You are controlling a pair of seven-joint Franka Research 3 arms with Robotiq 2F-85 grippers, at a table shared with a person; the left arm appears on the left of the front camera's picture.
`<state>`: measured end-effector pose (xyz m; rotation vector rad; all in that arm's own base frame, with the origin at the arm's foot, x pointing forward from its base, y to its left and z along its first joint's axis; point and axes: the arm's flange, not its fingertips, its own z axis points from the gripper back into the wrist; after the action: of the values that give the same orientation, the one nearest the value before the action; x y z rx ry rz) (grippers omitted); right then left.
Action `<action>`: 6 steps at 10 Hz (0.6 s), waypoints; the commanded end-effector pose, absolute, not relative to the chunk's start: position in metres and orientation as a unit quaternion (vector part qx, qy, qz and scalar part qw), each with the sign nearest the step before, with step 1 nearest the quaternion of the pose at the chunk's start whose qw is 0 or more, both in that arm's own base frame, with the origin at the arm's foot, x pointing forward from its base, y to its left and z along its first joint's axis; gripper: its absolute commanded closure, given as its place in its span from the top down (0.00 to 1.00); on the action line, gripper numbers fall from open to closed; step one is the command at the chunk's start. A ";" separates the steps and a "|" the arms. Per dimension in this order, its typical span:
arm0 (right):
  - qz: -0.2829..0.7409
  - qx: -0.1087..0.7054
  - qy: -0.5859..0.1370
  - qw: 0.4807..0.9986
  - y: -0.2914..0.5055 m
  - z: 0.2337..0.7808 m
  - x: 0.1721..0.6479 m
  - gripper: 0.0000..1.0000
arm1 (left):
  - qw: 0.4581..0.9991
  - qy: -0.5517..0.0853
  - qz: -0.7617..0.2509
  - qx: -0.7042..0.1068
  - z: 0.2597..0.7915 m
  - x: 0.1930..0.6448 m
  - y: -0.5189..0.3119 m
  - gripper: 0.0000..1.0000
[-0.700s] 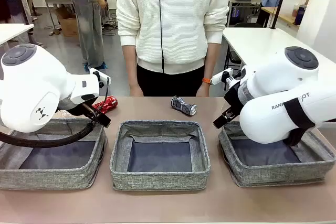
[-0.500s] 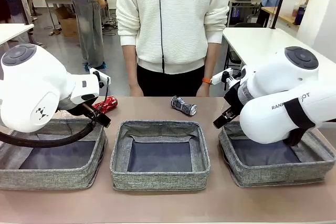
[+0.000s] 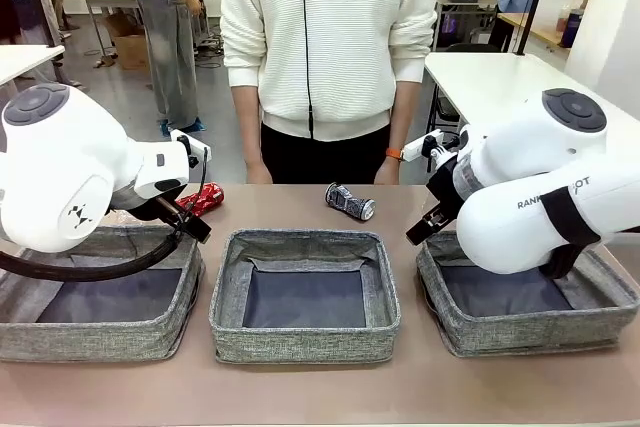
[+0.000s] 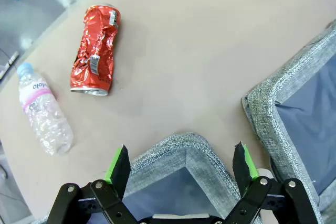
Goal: Sort the waste into the appropriate baskets.
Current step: Pick up the waste item pointed out by the person.
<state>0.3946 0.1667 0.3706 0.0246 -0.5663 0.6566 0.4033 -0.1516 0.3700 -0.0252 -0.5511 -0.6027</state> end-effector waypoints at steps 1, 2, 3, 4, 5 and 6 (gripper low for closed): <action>0.318 0.012 -0.274 0.907 0.167 0.371 0.395 1.00 | 0.918 -0.268 -0.293 -0.012 0.370 0.403 -0.152 1.00; 0.318 0.012 -0.274 0.907 0.167 0.371 0.395 1.00 | 0.918 -0.268 -0.293 -0.012 0.370 0.403 -0.152 1.00; 0.318 0.012 -0.274 0.907 0.167 0.371 0.395 1.00 | 0.918 -0.268 -0.293 -0.012 0.370 0.403 -0.152 1.00; 0.318 0.012 -0.274 0.907 0.167 0.371 0.395 1.00 | 0.918 -0.268 -0.293 -0.012 0.370 0.403 -0.152 1.00; 0.357 0.003 -0.293 0.887 0.163 0.399 0.387 1.00 | 0.918 -0.268 -0.293 -0.012 0.370 0.403 -0.152 1.00; 0.361 0.023 -0.312 0.879 0.146 0.448 0.367 1.00 | 0.904 -0.297 -0.304 -0.046 0.421 0.377 -0.136 1.00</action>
<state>0.3895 0.1667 0.4014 0.0190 -0.6165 0.6966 0.4022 -0.1535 0.3835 -0.0407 -0.5754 -0.6045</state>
